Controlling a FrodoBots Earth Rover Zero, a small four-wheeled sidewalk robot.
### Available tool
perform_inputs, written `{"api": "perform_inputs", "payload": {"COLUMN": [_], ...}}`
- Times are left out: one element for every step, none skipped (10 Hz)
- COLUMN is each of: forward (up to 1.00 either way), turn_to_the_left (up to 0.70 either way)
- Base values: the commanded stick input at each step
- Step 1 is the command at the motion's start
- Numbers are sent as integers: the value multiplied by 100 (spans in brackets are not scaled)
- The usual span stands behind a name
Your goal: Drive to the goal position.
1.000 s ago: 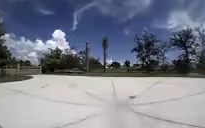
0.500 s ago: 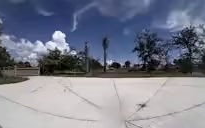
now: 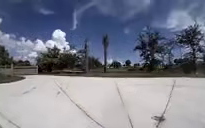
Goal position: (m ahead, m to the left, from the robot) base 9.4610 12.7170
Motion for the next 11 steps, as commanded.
{"api": "perform_inputs", "payload": {"forward": [85, 85, 85, 85, 85, 85, 85, 85, 85, 85, 85], "turn_to_the_left": [2, 1, 0, 0, 0, 0, 0, 0, 4, 34, 34]}}
